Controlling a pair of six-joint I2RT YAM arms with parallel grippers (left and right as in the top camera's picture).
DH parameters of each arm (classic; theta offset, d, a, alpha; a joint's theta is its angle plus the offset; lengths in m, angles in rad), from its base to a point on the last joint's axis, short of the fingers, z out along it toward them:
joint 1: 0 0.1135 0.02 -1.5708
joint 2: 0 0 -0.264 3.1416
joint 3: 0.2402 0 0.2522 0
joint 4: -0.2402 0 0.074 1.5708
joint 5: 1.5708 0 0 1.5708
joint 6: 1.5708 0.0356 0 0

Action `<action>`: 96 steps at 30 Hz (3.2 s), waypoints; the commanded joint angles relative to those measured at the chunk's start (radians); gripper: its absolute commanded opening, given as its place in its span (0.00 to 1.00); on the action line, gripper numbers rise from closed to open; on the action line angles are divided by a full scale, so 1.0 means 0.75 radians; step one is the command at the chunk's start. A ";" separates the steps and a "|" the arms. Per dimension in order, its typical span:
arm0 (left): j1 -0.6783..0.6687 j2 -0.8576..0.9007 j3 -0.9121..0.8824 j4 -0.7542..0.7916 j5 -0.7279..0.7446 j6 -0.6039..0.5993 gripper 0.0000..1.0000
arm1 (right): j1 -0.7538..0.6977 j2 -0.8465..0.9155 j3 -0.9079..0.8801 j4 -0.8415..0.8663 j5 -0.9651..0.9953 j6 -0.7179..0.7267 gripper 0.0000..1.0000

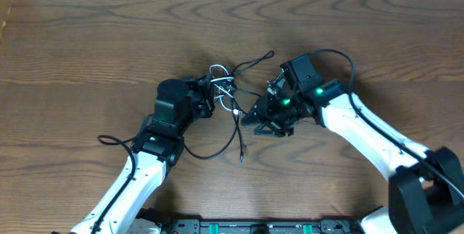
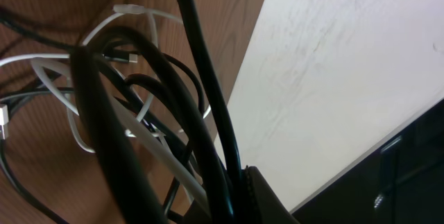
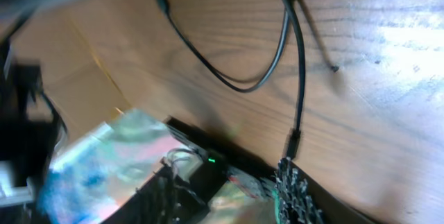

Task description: Untangle cables

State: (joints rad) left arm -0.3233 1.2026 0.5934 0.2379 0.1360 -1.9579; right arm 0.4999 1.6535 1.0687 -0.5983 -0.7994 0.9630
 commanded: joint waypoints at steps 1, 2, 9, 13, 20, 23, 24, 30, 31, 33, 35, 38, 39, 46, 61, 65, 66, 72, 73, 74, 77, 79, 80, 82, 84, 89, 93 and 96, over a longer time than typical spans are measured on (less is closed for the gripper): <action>0.002 -0.010 0.014 -0.001 0.003 0.102 0.08 | 0.012 0.066 -0.005 0.069 -0.051 0.279 0.48; 0.002 -0.010 0.014 0.000 0.003 0.115 0.08 | 0.019 0.085 -0.005 0.113 -0.043 0.336 0.50; 0.002 -0.010 0.014 0.004 0.005 0.163 0.08 | 0.071 0.210 -0.005 0.473 0.056 0.652 0.54; 0.002 -0.010 0.014 0.004 0.019 0.163 0.08 | 0.072 0.268 -0.005 0.583 0.142 0.864 0.57; 0.002 -0.010 0.014 0.004 0.037 0.167 0.08 | 0.069 0.284 -0.005 0.832 0.292 1.026 0.65; 0.002 -0.010 0.014 0.003 0.054 0.167 0.08 | 0.069 0.284 -0.005 0.901 0.368 1.029 0.67; 0.002 -0.010 0.014 0.003 0.054 0.167 0.08 | 0.070 0.284 -0.005 0.904 0.396 1.029 0.67; 0.002 -0.010 0.014 0.009 0.086 0.167 0.08 | 0.080 0.284 -0.005 0.903 0.511 1.037 0.70; 0.002 -0.010 0.014 0.015 0.104 0.166 0.08 | 0.082 0.284 -0.005 0.903 0.510 1.049 0.71; 0.002 -0.010 0.014 0.041 0.165 0.167 0.08 | 0.089 0.284 -0.005 0.904 0.511 1.072 0.72; 0.002 -0.010 0.014 0.062 0.221 0.166 0.08 | 0.089 0.284 -0.005 0.904 0.512 1.094 0.73; 0.002 -0.010 0.014 0.075 0.292 0.167 0.08 | 0.090 0.284 -0.005 0.905 0.508 1.138 0.73; 0.002 -0.010 0.014 0.074 0.312 0.166 0.08 | 0.092 0.284 -0.005 0.910 0.499 1.152 0.72; 0.002 -0.010 0.014 0.074 0.436 0.167 0.08 | 0.110 0.284 -0.005 0.962 0.506 1.270 0.71; 0.002 -0.010 0.014 0.066 0.495 0.280 0.08 | 0.013 0.284 -0.005 1.040 0.440 1.273 0.69; 0.002 -0.010 0.014 0.007 0.491 0.291 0.08 | -0.004 0.284 -0.005 1.042 0.399 1.267 0.73; 0.002 -0.010 0.014 -0.007 0.491 0.291 0.08 | -0.004 0.284 -0.005 1.043 0.376 1.268 0.73; 0.002 -0.010 0.014 -0.015 0.497 0.290 0.08 | 0.054 0.284 -0.005 1.042 0.345 1.268 0.68; 0.002 -0.010 0.014 -0.014 0.502 0.285 0.08 | 0.068 0.284 -0.005 1.043 0.345 1.268 0.67; 0.002 -0.010 0.014 -0.011 0.519 0.280 0.08 | 0.090 0.284 -0.005 1.043 0.351 1.268 0.66; 0.002 -0.010 0.014 -0.001 0.565 0.281 0.08 | 0.122 0.284 -0.005 1.043 0.380 1.268 0.63; 0.002 -0.010 0.014 0.004 0.584 0.281 0.08 | 0.134 0.284 -0.005 1.043 0.394 1.268 0.52; 0.002 -0.010 0.014 0.004 0.588 0.281 0.08 | 0.136 0.284 -0.005 1.042 0.393 1.267 0.43; 0.002 -0.010 0.014 0.004 0.588 0.281 0.08 | 0.137 0.284 -0.005 1.042 0.389 1.253 0.27; 0.002 -0.010 0.014 0.005 0.588 0.281 0.08 | 0.137 0.284 -0.005 1.042 0.390 1.186 0.03; 0.002 -0.010 0.014 0.024 0.597 0.281 0.08 | 0.137 0.284 -0.005 1.037 0.389 0.939 0.01; 0.004 -0.010 0.014 0.050 0.550 0.280 0.08 | 0.137 0.284 -0.005 0.955 0.389 0.717 0.01; 0.008 -0.010 0.014 0.065 0.430 0.280 0.08 | 0.137 0.283 -0.005 0.775 0.406 0.557 0.01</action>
State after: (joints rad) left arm -0.3161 1.2022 0.5930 0.2539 0.5209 -1.7714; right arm 0.5655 1.8599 1.0649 0.0757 -0.4511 1.5955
